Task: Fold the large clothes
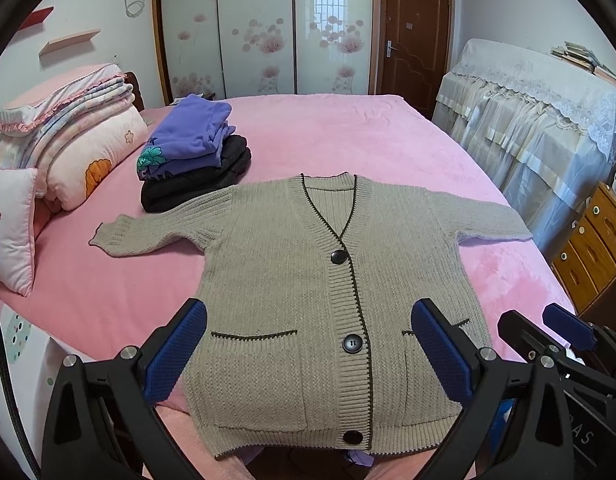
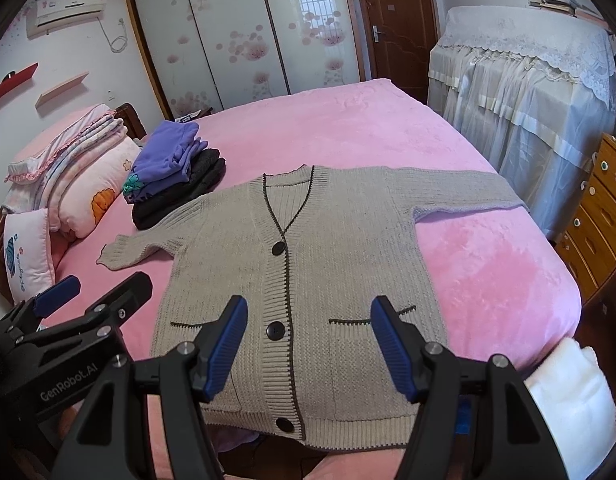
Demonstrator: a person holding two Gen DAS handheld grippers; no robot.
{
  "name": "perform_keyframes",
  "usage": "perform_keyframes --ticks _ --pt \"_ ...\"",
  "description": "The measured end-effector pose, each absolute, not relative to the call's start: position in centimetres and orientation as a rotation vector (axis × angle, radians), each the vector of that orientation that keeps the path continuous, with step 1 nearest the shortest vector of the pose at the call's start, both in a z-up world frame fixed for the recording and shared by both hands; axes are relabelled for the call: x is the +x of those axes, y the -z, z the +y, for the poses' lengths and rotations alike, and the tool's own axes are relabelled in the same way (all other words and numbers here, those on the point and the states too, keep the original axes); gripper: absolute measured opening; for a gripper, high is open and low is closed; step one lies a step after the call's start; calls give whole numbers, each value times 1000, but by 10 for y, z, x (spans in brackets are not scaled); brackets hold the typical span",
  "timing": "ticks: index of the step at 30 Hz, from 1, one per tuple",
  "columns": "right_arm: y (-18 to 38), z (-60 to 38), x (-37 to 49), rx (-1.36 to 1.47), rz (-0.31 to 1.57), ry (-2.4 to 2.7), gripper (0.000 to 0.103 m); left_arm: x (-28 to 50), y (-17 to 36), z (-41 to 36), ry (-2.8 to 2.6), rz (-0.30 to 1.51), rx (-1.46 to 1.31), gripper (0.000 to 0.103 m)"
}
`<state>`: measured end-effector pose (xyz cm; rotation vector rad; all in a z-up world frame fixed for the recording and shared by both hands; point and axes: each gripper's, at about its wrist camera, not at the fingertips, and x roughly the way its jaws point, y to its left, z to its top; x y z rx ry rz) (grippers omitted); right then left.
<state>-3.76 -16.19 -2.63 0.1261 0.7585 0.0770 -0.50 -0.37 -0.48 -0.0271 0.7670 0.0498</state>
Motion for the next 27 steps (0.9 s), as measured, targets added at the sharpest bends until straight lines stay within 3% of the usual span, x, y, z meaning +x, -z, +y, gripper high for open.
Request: perform_keyframes --ticks 27 --pt "30 -160 -39 126 774 -79 65 -5 10 -2 -58 785 -37 101"
